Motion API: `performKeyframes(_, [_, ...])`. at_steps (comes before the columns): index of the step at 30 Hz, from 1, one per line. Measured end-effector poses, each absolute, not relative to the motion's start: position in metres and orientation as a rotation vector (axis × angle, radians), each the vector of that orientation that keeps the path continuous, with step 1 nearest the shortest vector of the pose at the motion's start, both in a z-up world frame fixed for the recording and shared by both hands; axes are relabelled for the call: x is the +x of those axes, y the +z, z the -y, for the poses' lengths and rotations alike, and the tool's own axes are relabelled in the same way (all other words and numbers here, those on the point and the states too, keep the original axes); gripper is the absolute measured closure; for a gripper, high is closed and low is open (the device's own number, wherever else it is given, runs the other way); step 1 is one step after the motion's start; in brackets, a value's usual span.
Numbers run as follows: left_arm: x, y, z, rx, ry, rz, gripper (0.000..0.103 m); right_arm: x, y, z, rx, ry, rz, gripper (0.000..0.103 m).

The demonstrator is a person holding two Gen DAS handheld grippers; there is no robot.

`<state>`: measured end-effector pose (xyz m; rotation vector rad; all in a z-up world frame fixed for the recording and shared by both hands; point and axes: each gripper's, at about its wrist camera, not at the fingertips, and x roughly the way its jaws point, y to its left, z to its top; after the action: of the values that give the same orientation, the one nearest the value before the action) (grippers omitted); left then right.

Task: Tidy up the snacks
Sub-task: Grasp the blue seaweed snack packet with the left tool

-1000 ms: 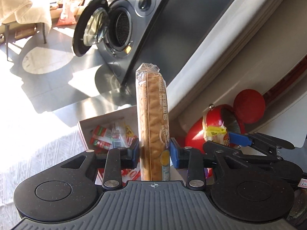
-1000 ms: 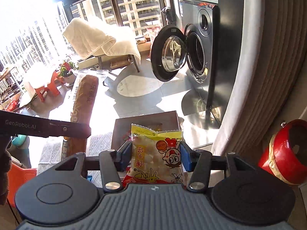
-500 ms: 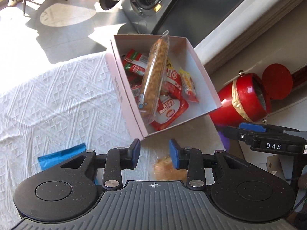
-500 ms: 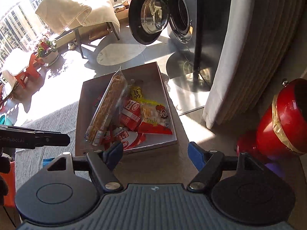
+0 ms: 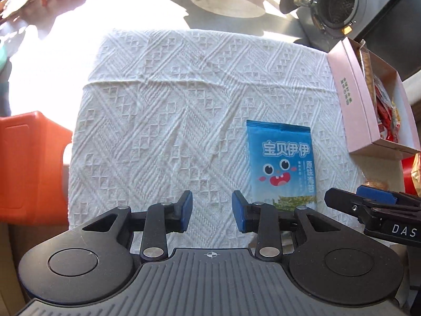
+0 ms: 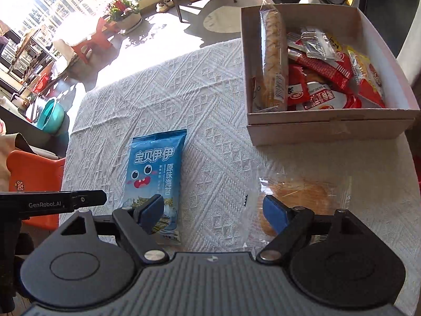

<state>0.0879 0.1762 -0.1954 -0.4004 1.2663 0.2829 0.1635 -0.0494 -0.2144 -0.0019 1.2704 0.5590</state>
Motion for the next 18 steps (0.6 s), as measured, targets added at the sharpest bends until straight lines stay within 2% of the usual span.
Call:
performKeyframes(9, [0.068,-0.199,-0.193,-0.297,0.265,-1.310,0.066,0.180,-0.249,-0.054,-0.047,0.456,-1.304,0.020])
performKeyframes(12, [0.062,-0.204,-0.196,-0.318,0.241,-1.323,0.066,0.186,-0.256,-0.077,-0.125,0.440,-1.300,0.007])
performKeyframes(14, [0.058,-0.206,-0.196,-0.322,0.227,-1.330,0.066,0.182,-0.256,-0.085,-0.195,0.445,-1.292,0.008])
performKeyframes(15, [0.056,-0.206,-0.196,-0.327,0.222,-1.332,0.066,0.175,-0.253,-0.083,-0.224,0.461,-1.277,0.016])
performKeyframes(16, [0.055,-0.206,-0.196,-0.332,0.216,-1.334,0.066,0.169,-0.250,-0.081,-0.233,0.482,-1.272,0.019])
performKeyframes(18, [0.053,-0.207,-0.196,-0.336,0.207,-1.337,0.066,0.158,-0.241,-0.071,-0.215,0.521,-1.276,0.019])
